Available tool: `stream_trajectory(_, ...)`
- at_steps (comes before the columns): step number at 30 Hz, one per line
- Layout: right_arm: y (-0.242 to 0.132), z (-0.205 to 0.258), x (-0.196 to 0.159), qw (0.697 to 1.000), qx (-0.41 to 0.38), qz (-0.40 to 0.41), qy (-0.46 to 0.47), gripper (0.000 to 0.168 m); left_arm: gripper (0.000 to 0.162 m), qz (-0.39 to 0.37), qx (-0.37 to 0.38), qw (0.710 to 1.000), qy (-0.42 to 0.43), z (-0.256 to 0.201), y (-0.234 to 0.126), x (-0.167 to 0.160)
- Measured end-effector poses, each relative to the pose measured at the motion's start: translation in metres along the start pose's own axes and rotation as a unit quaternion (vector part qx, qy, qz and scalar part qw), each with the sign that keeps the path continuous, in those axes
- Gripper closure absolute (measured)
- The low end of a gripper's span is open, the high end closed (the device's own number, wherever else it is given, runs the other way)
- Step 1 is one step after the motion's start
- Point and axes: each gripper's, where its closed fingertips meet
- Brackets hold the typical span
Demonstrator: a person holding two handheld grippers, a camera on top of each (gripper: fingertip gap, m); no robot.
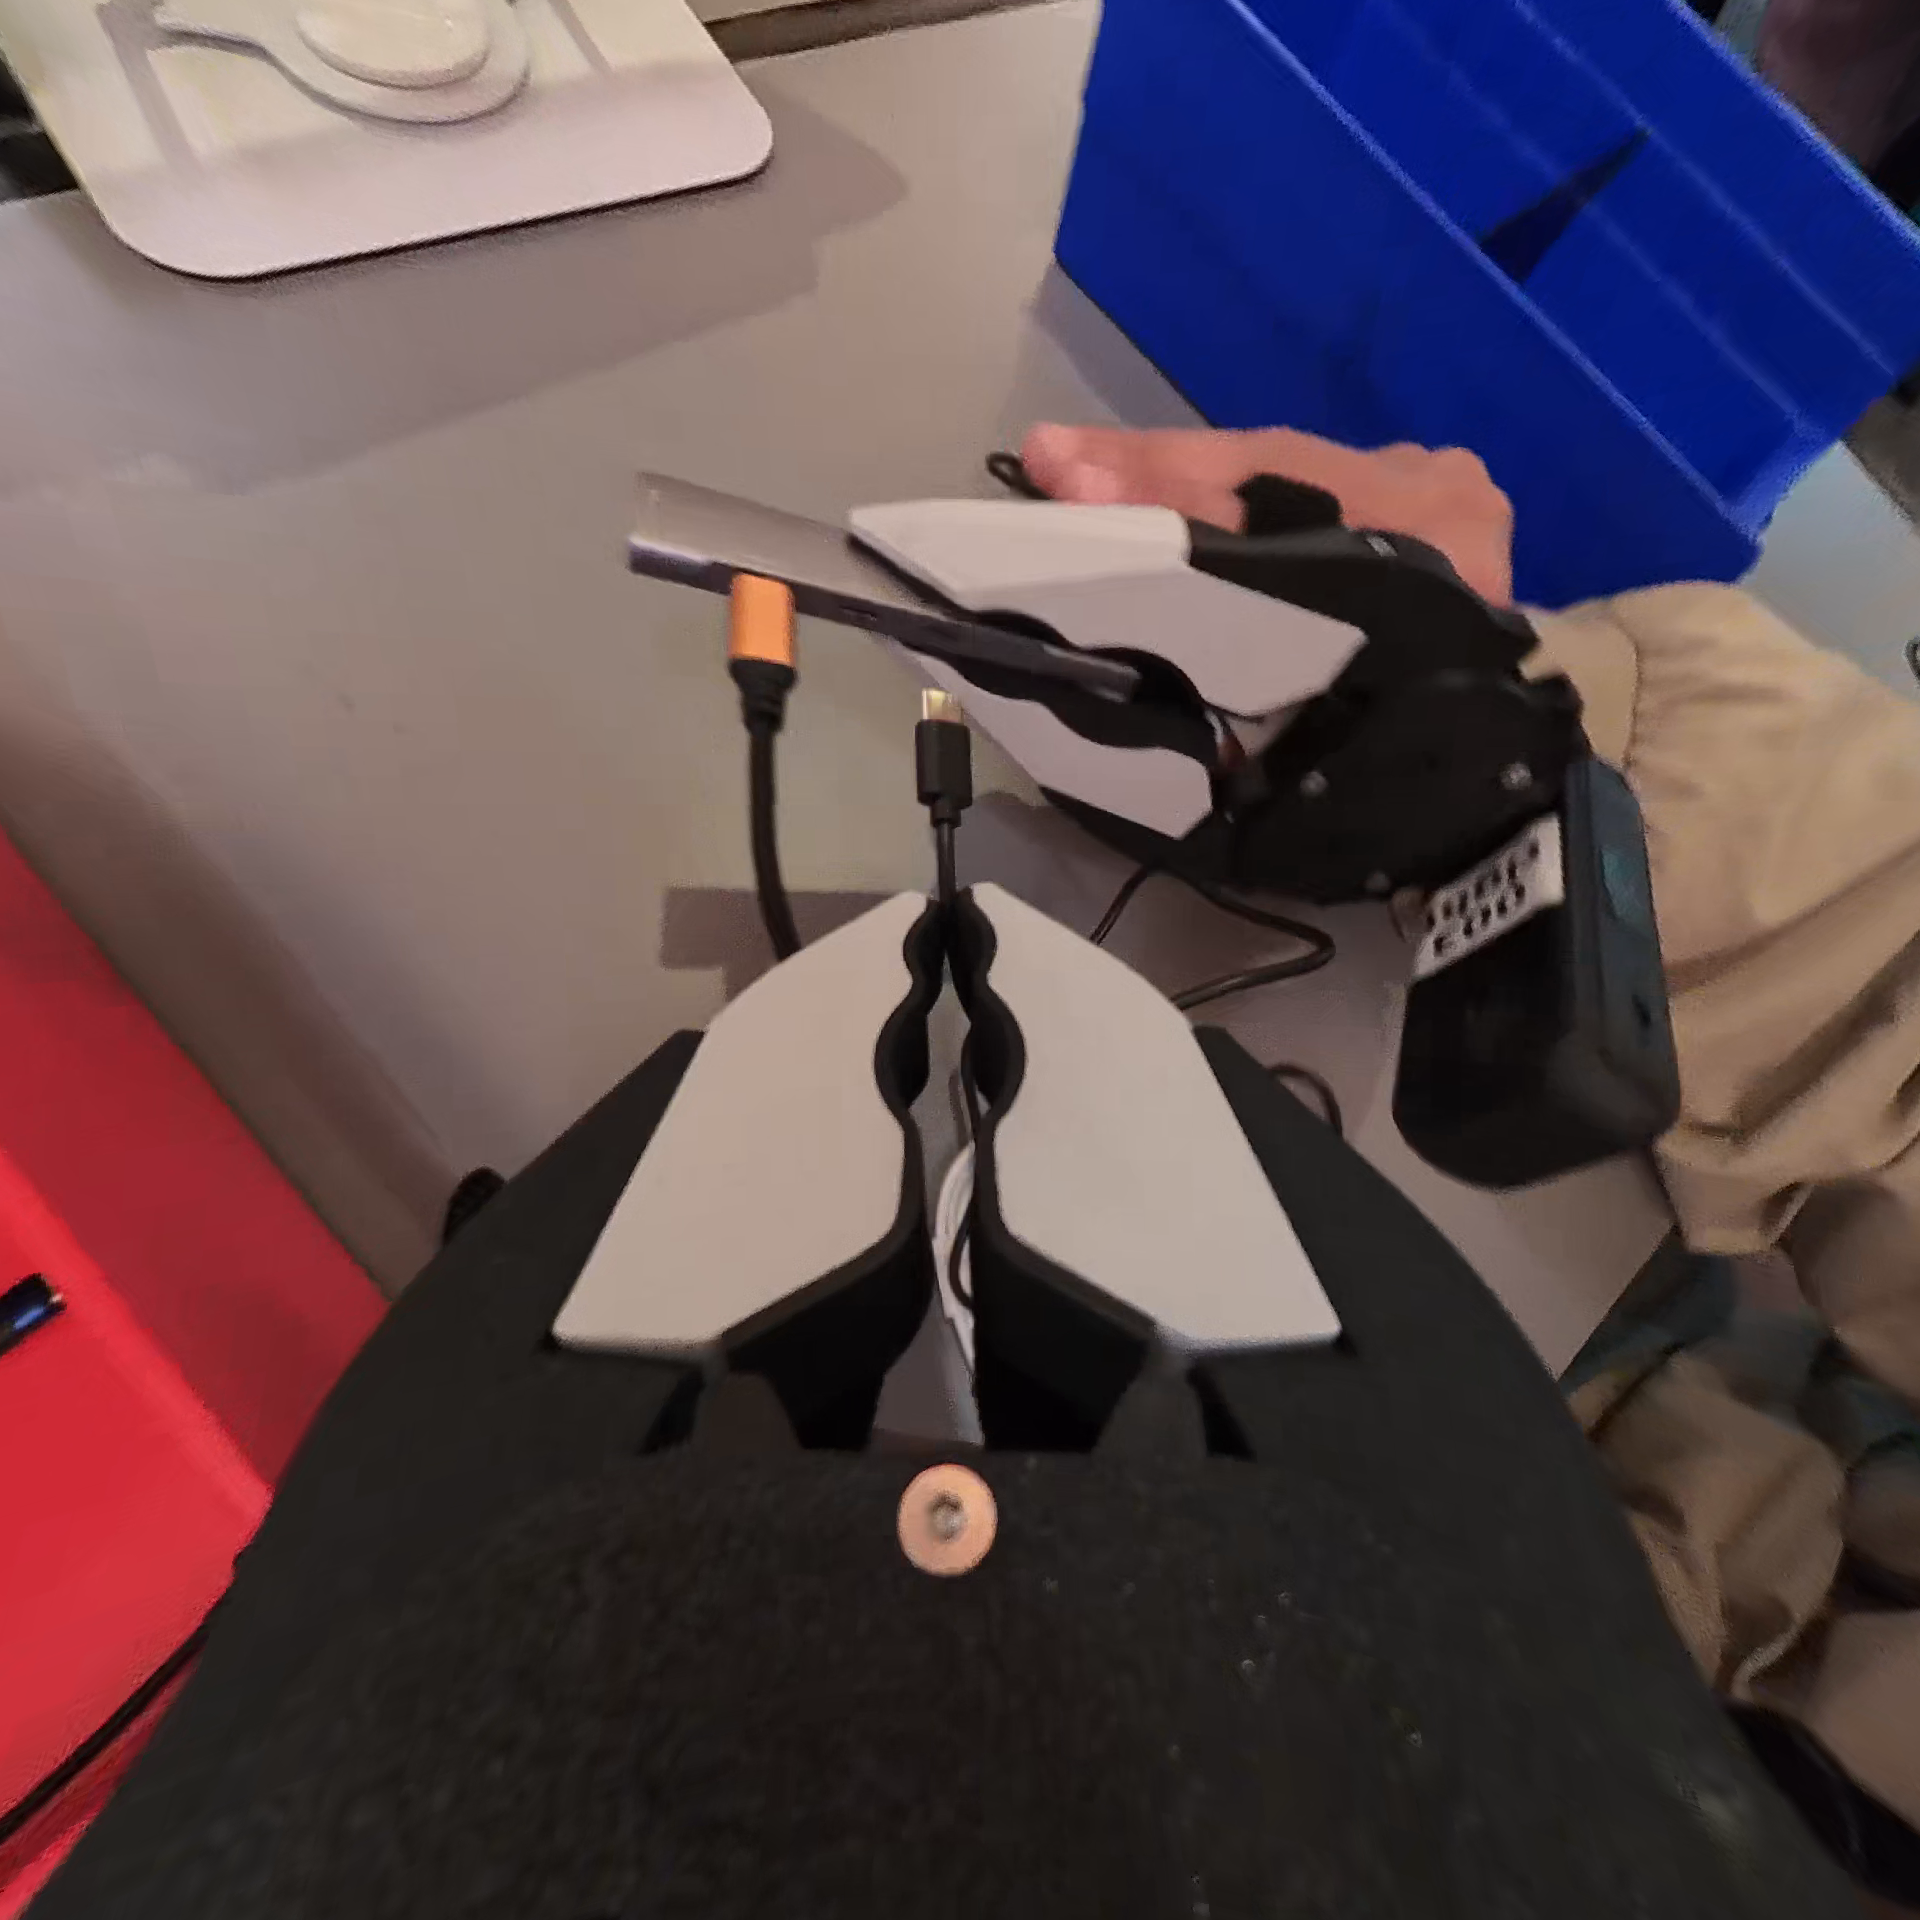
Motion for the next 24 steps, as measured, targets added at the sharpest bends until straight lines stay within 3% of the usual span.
stream_trajectory(6, -0.004, -0.001, 0.010, 0.999, -0.018, -0.015, -0.037, 0.161, 0.161, -0.016, -0.035, 0.998, -0.052, 0.007, 0.004, 0.003)
stream_trajectory(24, -0.004, 0.010, 0.015, 0.998, 0.000, -0.023, -0.054, 0.161, 0.161, -0.002, 0.016, 1.000, -0.010, 0.019, 0.004, -0.004)
Point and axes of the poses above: each gripper's, where its closed fingertips meet, y out along the fingers, x out of its top, z = x × y across the jaws, and after that the axes turned 6 degrees about z, right-handed
